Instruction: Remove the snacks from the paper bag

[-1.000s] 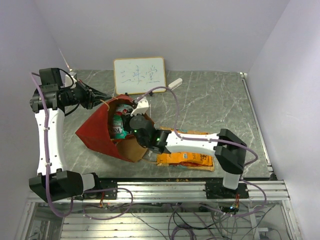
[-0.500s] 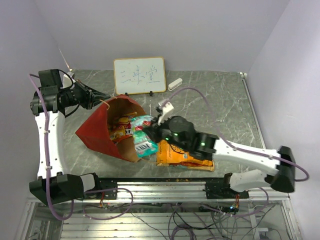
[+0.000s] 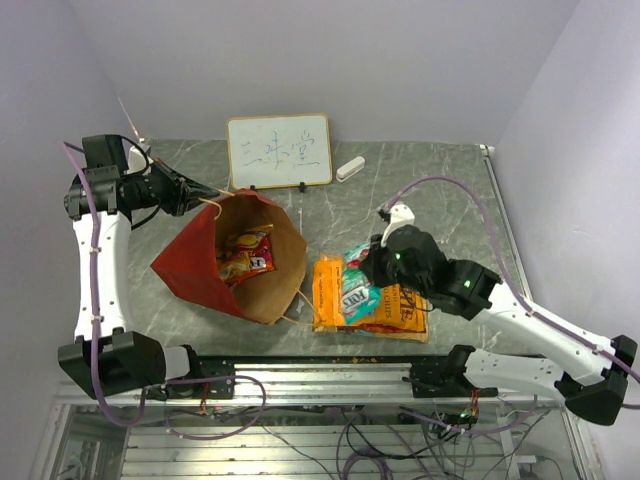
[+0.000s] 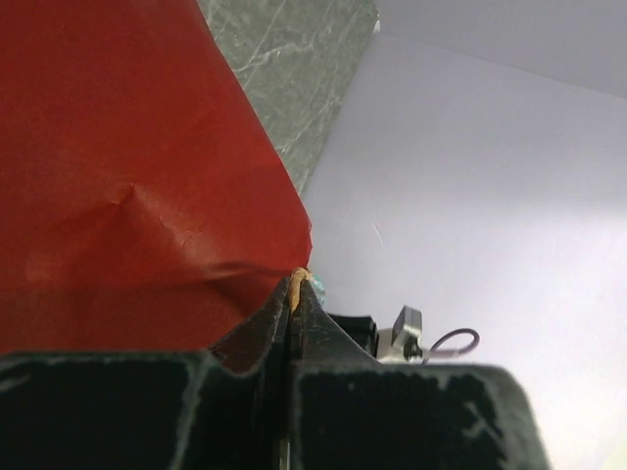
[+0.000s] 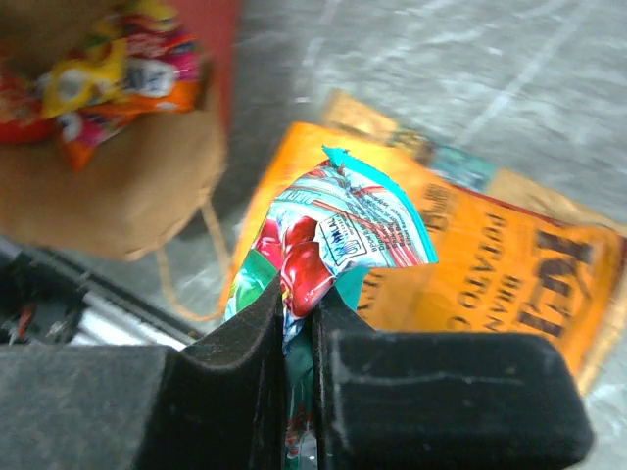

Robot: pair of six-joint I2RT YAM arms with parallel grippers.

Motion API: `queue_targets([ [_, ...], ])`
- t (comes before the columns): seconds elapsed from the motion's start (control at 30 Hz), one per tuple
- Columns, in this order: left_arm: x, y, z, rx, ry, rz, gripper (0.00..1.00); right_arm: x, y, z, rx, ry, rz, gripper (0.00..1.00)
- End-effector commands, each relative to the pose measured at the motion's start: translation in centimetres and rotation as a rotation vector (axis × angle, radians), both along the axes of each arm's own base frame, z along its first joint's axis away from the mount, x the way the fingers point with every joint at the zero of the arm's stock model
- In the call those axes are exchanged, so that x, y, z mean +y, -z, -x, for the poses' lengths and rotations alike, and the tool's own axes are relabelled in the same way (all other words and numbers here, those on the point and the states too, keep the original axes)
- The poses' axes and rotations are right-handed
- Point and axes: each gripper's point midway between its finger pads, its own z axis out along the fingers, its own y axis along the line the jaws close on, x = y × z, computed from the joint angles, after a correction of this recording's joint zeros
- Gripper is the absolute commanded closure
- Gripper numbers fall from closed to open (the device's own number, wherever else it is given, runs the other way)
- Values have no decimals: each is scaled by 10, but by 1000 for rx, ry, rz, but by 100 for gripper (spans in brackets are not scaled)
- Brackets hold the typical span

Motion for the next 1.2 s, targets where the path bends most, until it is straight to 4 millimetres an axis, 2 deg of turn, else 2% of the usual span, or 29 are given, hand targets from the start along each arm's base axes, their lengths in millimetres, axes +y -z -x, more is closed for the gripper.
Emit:
queue_targets([
  [0.0,8,-15,-7,-57,-11,-39,93,-37,7,-18,77,132,63,100],
  [0.13,9,-17,-5,-60,-2,-56,93,-52,0,-29,70,136,224,100],
  [0.3,6,-16,-2,-61,-10,-39,93,-73,15,-31,132,148,465,100],
  [0.4,6,-16,0,-60,-16,-41,93,-80,20,-34,138,166,531,100],
  [0.57,6,-14,4,-56,-22,-46,93,-102,17,-38,135,205,684,100],
  [0.8,6,-15,8,-59,-31,-44,93,-109,10,-50,79,232,761,100],
  [0.9,5,-16,9,-58,-27,-46,93,-105,17,-54,78,222,814,100],
  [1.0,5,-16,10,-61,-26,-47,93,-92,31,-52,94,196,875,100],
  [1.17,5,-15,10,-59,-33,-38,93,-50,50,-23,82,158,970,100],
])
